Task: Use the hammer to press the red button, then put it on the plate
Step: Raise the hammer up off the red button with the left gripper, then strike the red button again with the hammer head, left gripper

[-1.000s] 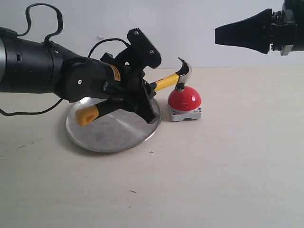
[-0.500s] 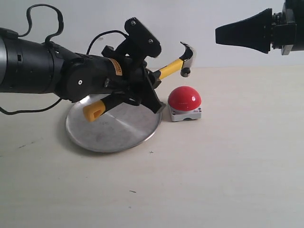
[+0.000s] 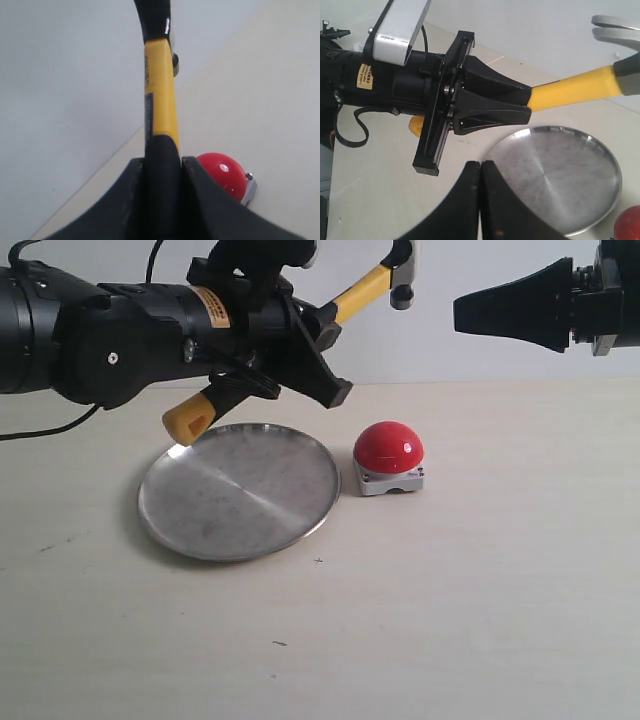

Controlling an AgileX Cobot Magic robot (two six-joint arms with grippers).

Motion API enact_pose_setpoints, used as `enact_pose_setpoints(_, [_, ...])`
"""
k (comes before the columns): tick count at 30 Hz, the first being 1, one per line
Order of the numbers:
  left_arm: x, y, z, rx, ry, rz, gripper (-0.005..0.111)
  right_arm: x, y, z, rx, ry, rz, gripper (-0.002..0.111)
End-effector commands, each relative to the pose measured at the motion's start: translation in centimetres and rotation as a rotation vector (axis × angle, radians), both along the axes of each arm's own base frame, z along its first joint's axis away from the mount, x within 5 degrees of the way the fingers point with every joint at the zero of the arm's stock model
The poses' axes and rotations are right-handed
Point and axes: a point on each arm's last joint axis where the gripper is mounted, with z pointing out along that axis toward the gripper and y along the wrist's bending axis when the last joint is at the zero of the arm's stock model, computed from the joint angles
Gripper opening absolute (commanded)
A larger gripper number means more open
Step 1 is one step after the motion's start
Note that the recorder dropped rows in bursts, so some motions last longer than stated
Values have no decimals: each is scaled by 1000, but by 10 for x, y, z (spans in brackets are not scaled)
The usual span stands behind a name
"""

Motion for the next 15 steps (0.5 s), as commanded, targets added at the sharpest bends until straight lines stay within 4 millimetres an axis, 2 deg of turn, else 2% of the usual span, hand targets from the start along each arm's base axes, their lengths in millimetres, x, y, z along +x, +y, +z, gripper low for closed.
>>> enact_pose_setpoints(1, [-2, -3, 22, -128, -95, -2, 0, 0, -2, 5, 8, -24, -14, 0])
enact_pose_setpoints(10, [-2, -3, 24, -138, -113, -5, 0, 1, -2, 5, 2, -35, -21, 0])
enact_pose_setpoints(15, [3, -7, 12, -127, -98, -5, 0, 2, -3, 4, -2, -35, -31, 0])
